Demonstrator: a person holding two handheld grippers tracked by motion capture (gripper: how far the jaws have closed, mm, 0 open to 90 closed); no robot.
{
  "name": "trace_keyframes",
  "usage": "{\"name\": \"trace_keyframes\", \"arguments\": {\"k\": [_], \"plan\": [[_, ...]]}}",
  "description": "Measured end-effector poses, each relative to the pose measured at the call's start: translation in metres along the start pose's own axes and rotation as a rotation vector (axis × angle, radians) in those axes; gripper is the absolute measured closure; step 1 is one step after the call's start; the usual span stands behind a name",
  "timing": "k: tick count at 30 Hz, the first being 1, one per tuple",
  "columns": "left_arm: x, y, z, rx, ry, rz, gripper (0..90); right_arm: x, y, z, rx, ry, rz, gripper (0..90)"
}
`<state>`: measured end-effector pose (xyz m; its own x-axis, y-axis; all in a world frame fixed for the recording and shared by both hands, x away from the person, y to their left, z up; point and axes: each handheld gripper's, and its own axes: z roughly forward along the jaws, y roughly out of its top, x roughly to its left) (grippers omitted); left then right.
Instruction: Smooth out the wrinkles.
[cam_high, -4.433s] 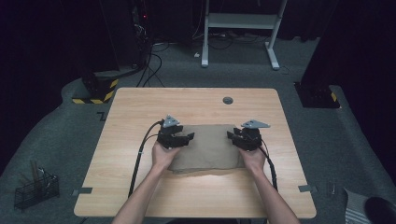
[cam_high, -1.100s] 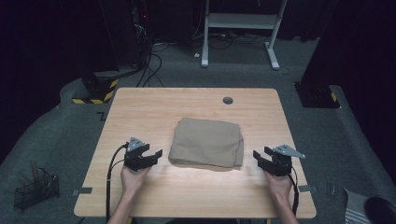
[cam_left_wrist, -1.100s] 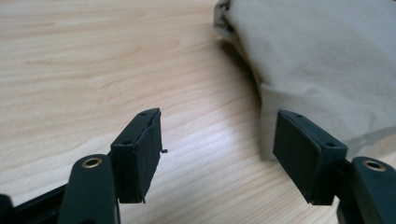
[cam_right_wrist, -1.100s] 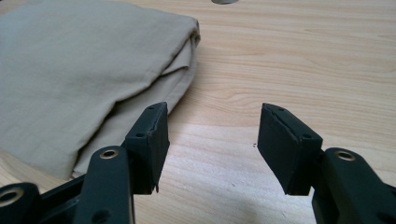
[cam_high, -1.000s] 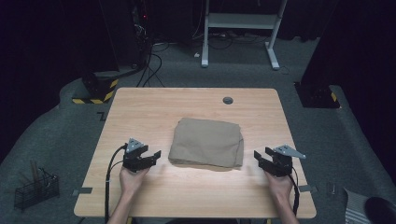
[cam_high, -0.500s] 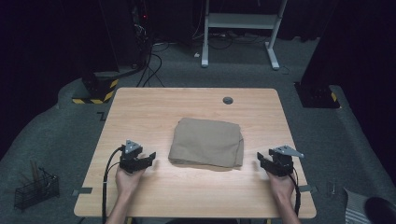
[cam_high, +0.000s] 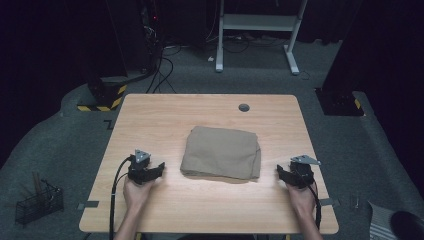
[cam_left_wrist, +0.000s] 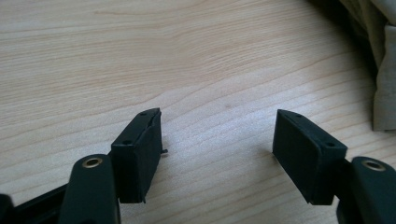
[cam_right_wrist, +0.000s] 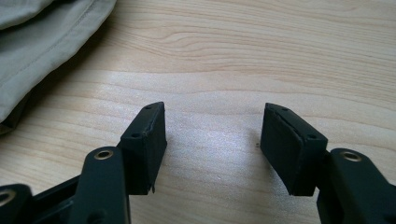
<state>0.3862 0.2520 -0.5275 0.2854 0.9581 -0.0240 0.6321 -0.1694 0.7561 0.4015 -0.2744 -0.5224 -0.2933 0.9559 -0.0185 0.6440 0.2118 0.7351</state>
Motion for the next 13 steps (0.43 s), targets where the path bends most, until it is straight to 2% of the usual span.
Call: {"name": "trace_keyframes", "arguments": {"k": [4, 13], "plan": [[-0.003, 0.0004, 0.001, 0.01, 0.015, 0.024, 30.2, 0.0, 0.0, 0.0001, 0.001, -0.002, 0.005, 39.4], [-0.0043, 0.0002, 0.0012, 0.019, 0.034, 0.007, 24.7, 0.0001, 0.0, 0.0001, 0.004, -0.016, 0.012, 36.7]]}}
